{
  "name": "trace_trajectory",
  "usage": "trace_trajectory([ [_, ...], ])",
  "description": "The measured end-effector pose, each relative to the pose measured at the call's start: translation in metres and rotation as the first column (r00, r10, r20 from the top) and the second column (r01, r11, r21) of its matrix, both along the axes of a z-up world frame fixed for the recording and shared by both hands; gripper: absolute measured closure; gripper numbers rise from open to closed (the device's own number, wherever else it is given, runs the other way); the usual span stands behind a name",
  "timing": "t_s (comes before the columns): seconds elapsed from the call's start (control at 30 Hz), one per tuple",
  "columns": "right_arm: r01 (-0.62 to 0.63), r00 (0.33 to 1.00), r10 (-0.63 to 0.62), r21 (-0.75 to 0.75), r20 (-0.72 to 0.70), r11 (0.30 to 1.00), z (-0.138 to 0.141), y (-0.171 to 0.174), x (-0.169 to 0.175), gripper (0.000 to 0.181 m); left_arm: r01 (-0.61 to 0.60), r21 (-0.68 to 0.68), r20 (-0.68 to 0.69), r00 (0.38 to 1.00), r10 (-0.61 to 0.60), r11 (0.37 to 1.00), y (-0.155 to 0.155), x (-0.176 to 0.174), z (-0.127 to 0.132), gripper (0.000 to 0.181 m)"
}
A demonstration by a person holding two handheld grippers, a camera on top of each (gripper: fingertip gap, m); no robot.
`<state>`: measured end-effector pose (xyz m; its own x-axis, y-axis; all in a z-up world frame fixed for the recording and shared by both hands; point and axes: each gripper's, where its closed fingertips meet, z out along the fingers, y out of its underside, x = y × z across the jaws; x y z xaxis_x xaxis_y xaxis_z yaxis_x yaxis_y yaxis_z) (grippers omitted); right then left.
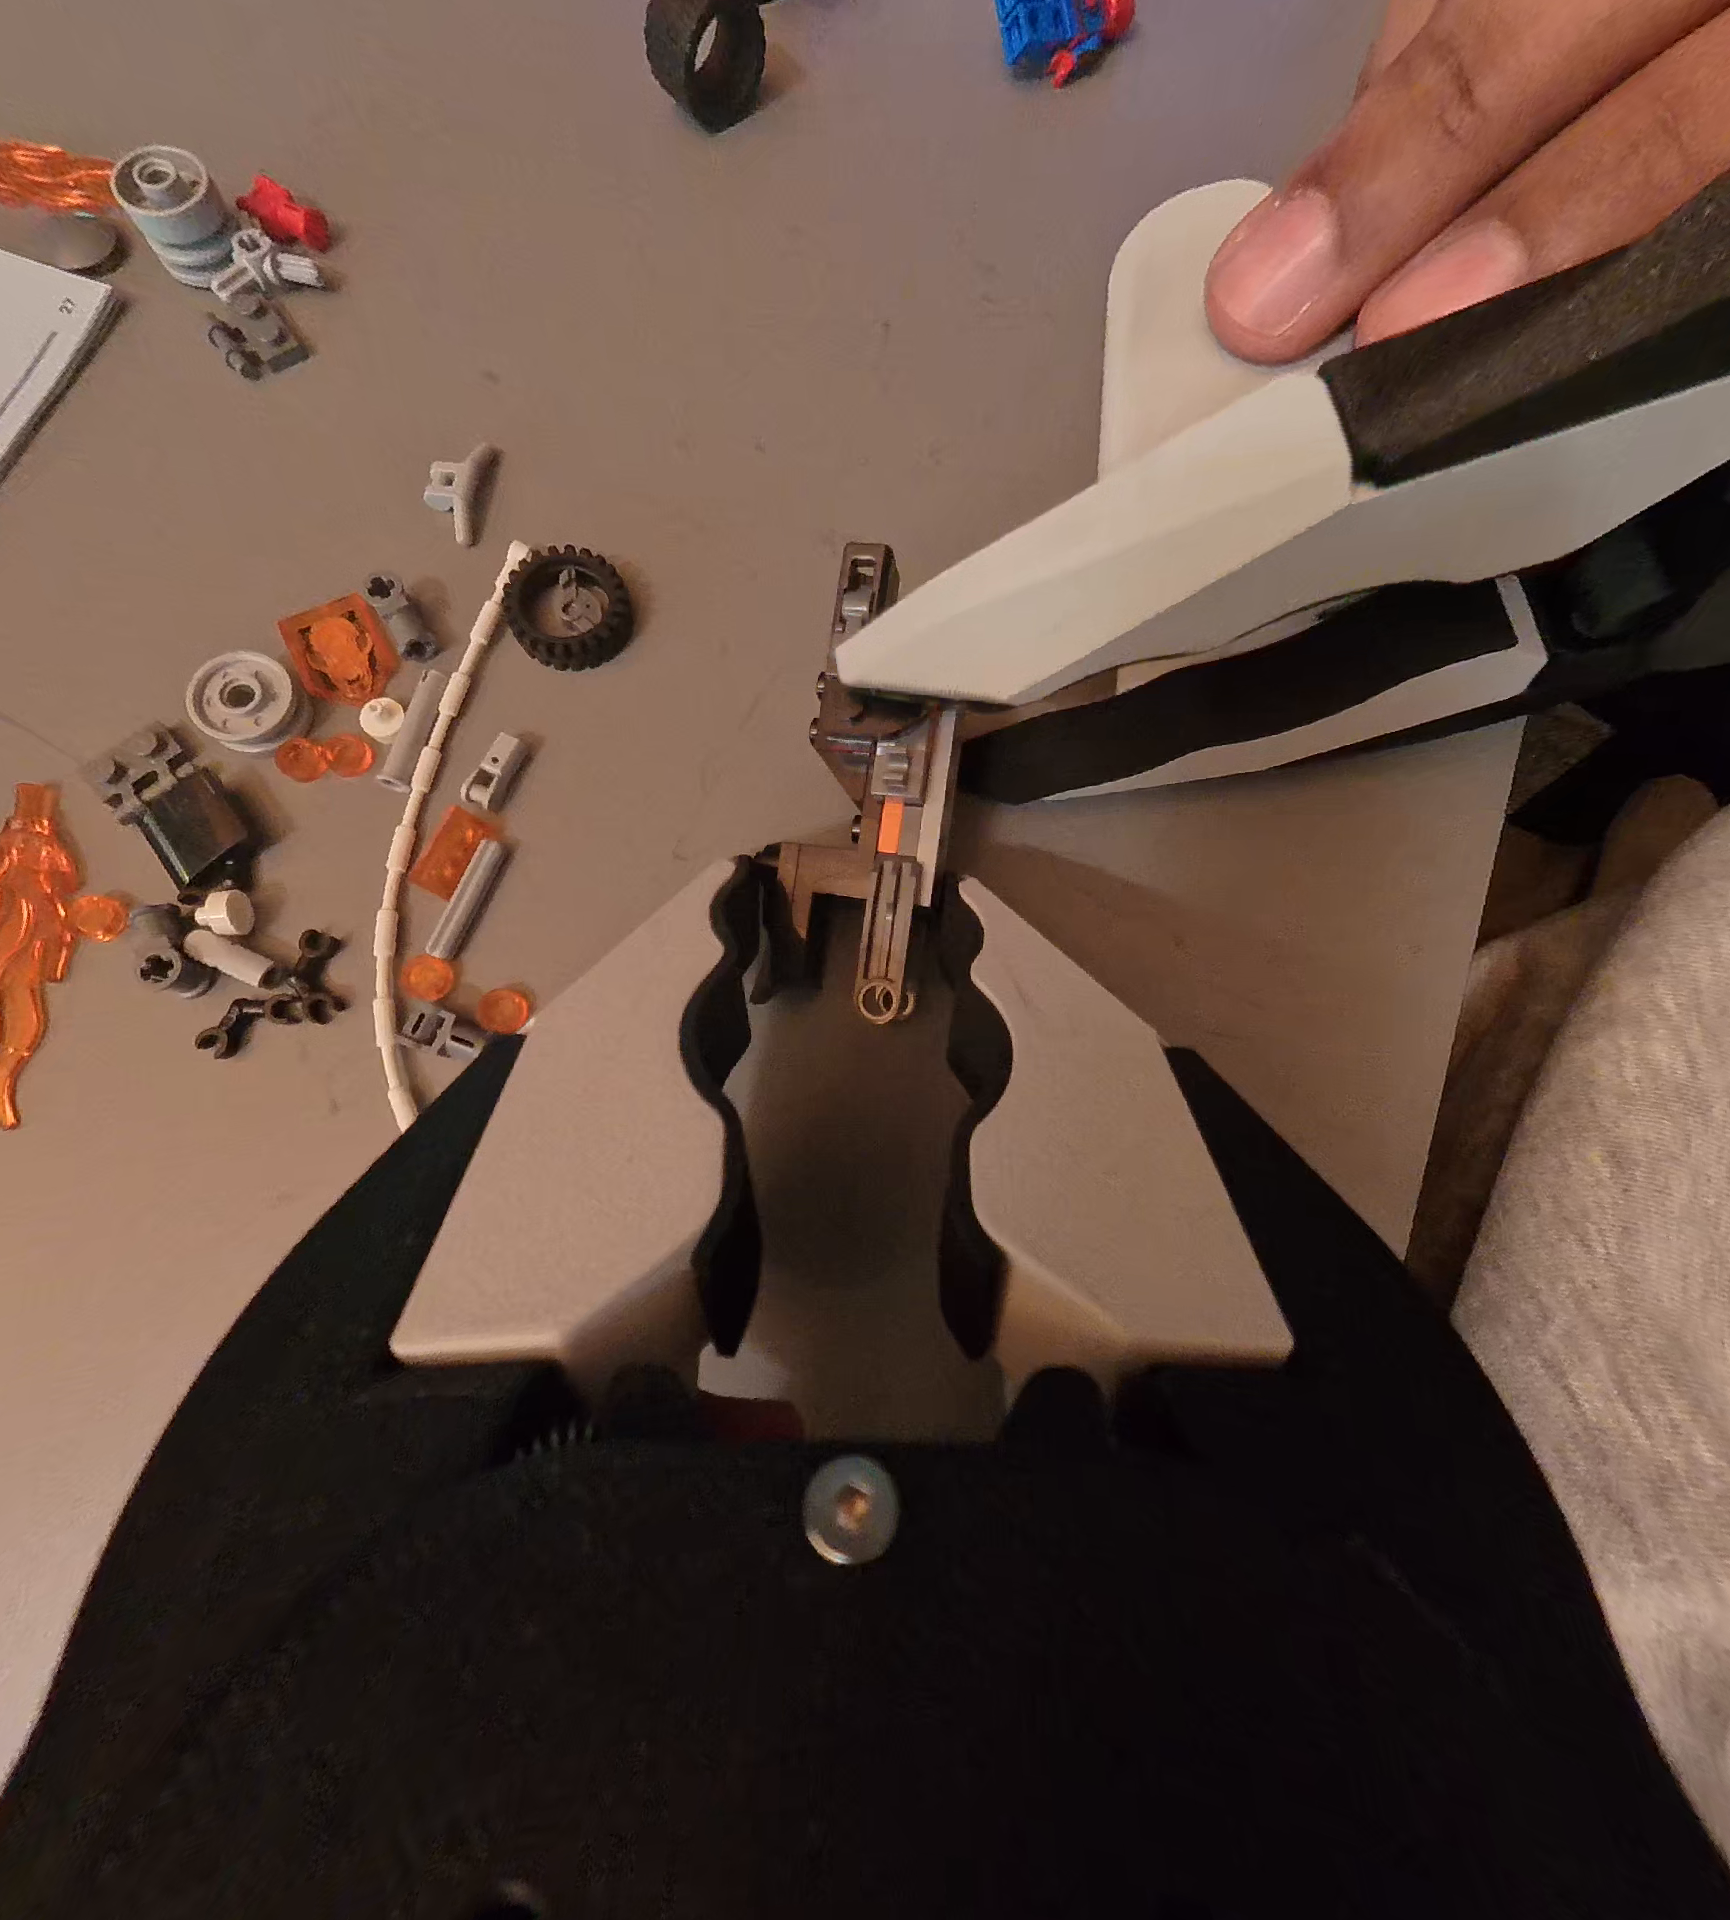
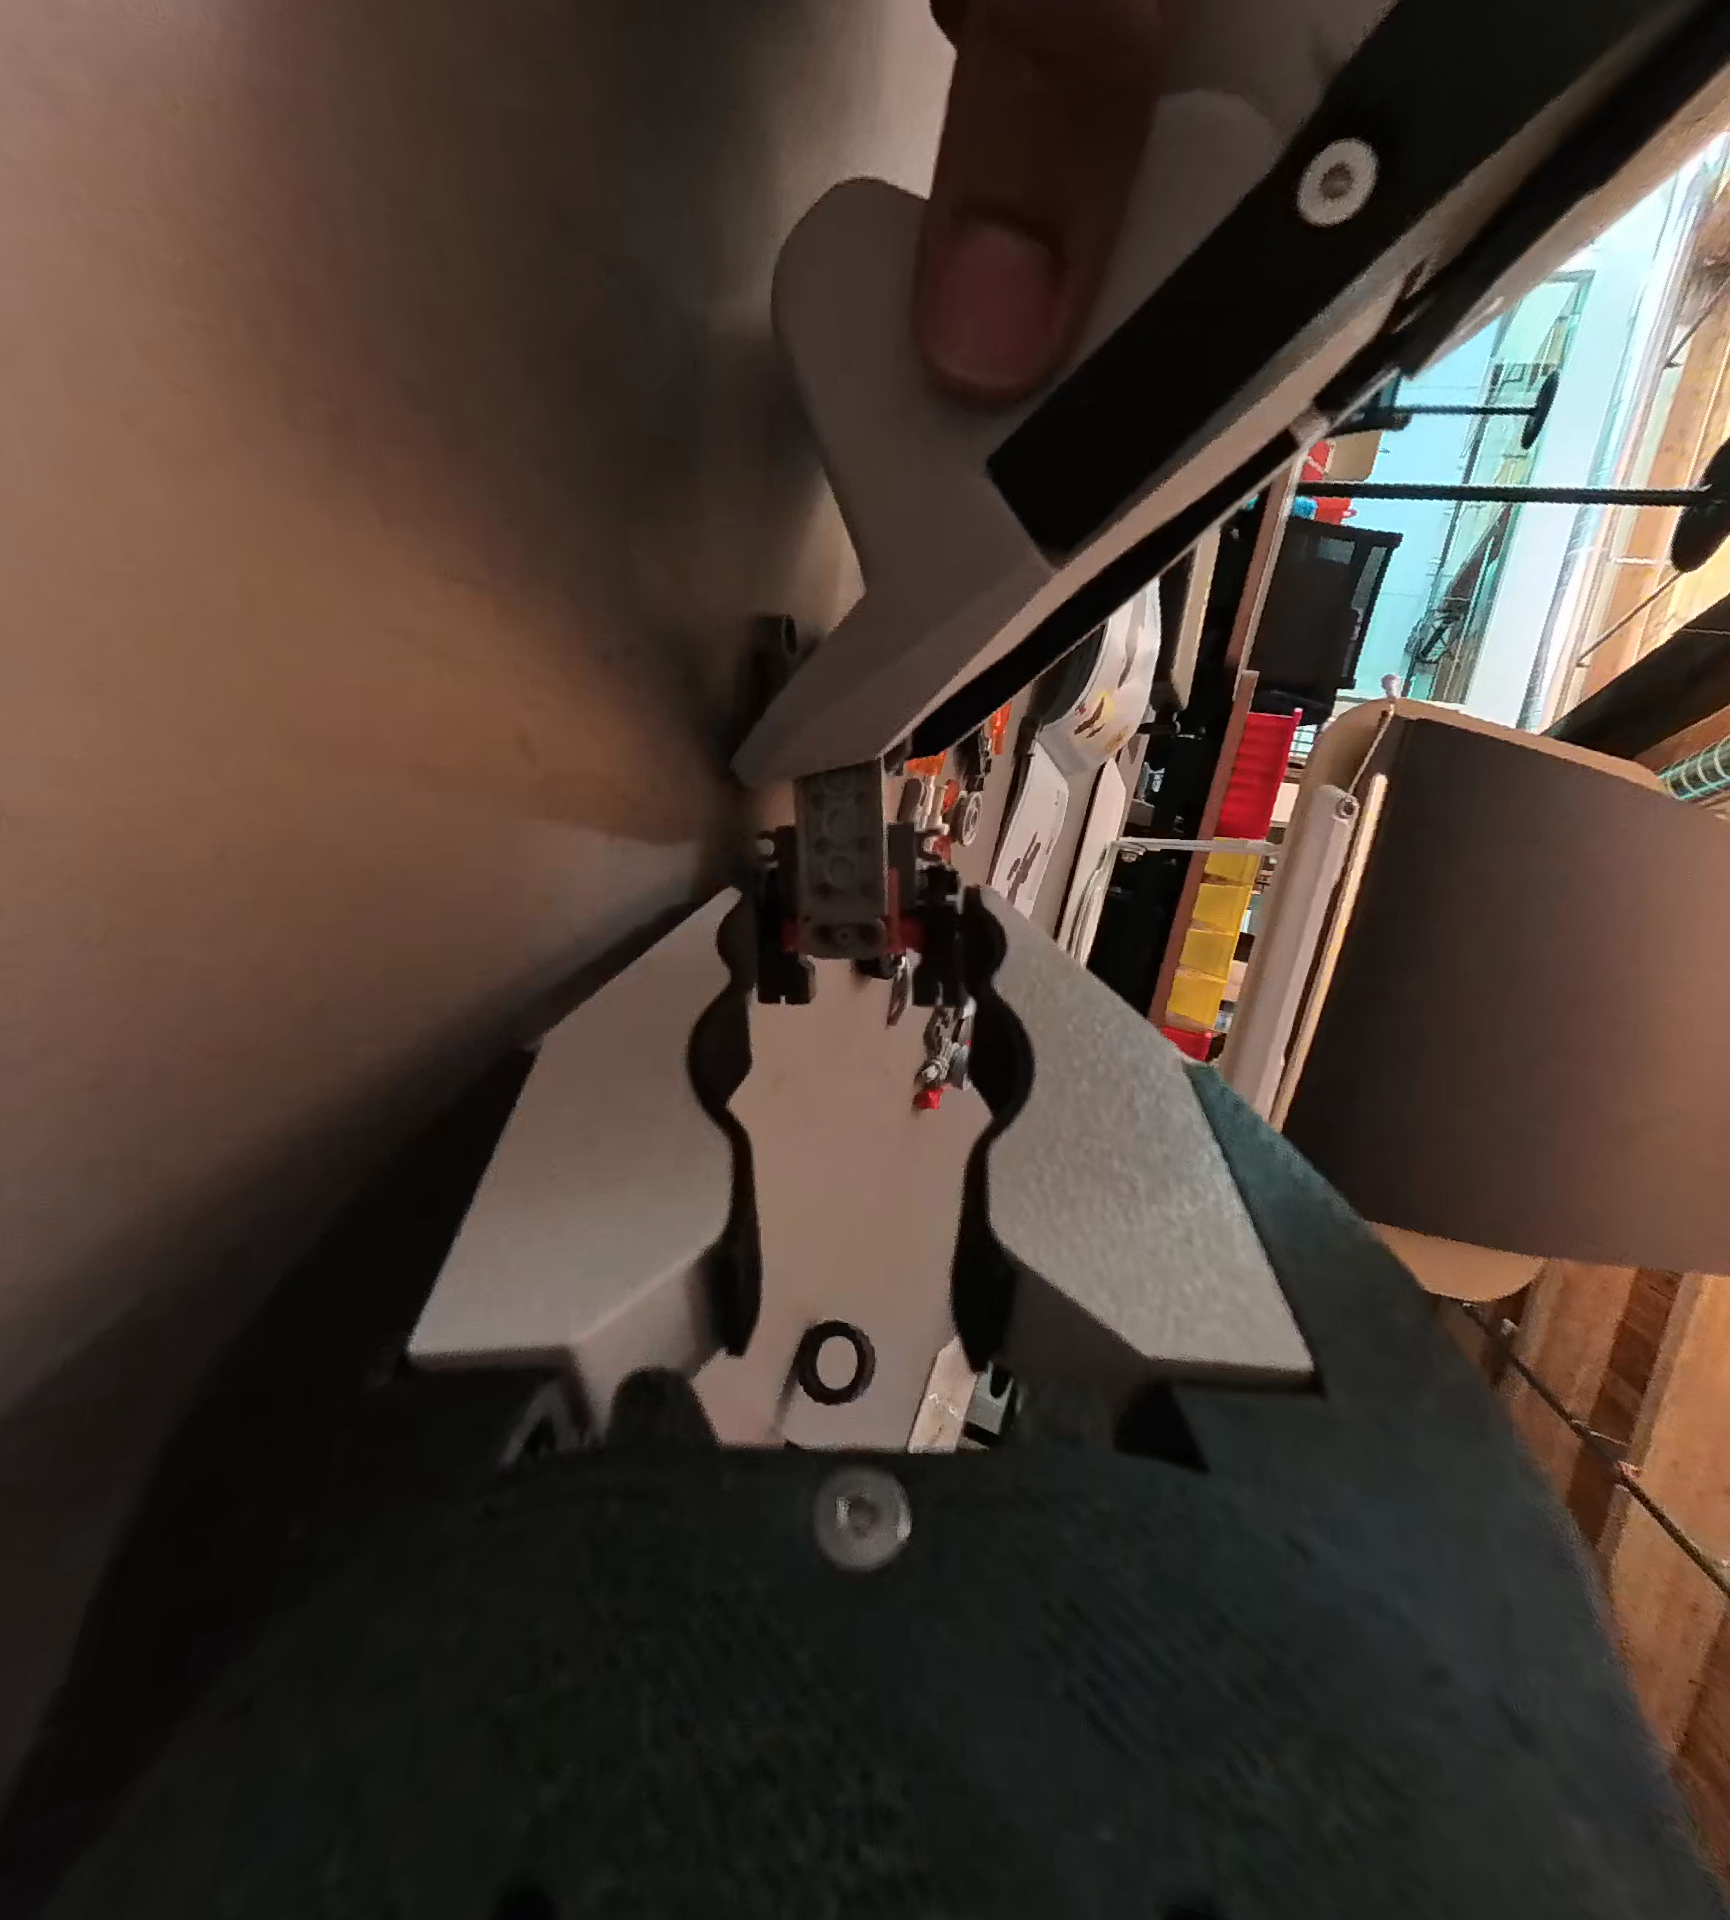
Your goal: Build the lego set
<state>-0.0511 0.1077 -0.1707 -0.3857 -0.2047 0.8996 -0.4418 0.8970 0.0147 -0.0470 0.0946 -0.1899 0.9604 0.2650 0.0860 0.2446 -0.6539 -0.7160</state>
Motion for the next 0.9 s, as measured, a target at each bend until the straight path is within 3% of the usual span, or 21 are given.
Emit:
trace_trajectory([
  [0.9, -0.013, 0.999, 0.016, 0.052, -0.047, 0.999, -0.0031, -0.0009, 0.0017, 0.14, -0.002, -0.005, -0.007, 1.0, 0.002, 1.0, 0.0001, 0.0, -0.0004, 0.147],
])
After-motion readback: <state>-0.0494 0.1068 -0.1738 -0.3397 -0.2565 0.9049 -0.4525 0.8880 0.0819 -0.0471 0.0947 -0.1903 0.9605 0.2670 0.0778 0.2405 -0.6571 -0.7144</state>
